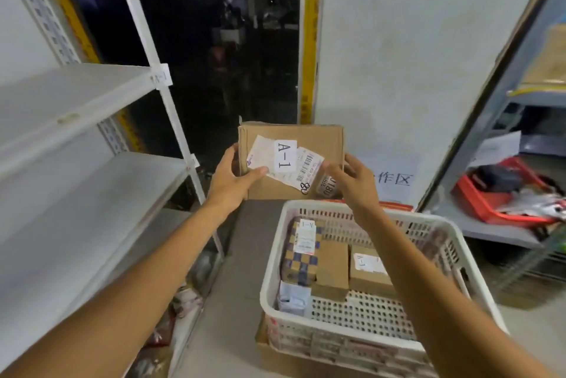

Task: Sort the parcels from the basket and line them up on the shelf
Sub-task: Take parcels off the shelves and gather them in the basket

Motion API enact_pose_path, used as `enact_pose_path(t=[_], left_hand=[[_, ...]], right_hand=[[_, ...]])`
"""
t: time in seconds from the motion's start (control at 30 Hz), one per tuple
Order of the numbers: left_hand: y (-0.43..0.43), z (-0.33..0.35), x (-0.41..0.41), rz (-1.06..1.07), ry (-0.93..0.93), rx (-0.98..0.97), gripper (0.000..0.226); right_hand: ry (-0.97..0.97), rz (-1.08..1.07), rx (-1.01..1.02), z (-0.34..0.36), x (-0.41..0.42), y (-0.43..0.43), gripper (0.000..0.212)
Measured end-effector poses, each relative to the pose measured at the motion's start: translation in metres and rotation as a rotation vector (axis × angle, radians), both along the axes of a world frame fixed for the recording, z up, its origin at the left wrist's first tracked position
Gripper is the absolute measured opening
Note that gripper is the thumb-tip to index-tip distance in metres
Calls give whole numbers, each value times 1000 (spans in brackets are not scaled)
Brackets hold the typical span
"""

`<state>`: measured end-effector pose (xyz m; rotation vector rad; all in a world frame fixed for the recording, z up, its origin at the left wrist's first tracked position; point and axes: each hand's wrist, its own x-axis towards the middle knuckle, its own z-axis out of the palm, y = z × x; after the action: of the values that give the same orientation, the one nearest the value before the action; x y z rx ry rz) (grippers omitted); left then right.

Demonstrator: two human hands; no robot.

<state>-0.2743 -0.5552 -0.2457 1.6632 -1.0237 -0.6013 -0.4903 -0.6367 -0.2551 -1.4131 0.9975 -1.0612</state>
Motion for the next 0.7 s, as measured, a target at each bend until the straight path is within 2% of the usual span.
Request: enact_pose_path(t=[0.1,0.2,0.33,0.53,0.63,0.7], left_hand=[[-33,-34,-42,-35,20,103,77],[-56,-61,-82,-104,43,177,71],[-77,-96,-115,-180,64,299,90],[-103,-141,-143,-249,62,394,63],[-116,-164,-149,-282,84,394,63],[-125,-177,-154,-310,100,387,71]], right_hand=[[27,-37,81,-29,-50,-21,42],[28,-68,165,-59,-96,-37,37],[45,-115,259,-99,-141,-43,37],[43,-194,402,-147,-171,-54,28],[89,-223,429,-167,-172,-64,22],[109,-244,452,-179,-173,-71,22]])
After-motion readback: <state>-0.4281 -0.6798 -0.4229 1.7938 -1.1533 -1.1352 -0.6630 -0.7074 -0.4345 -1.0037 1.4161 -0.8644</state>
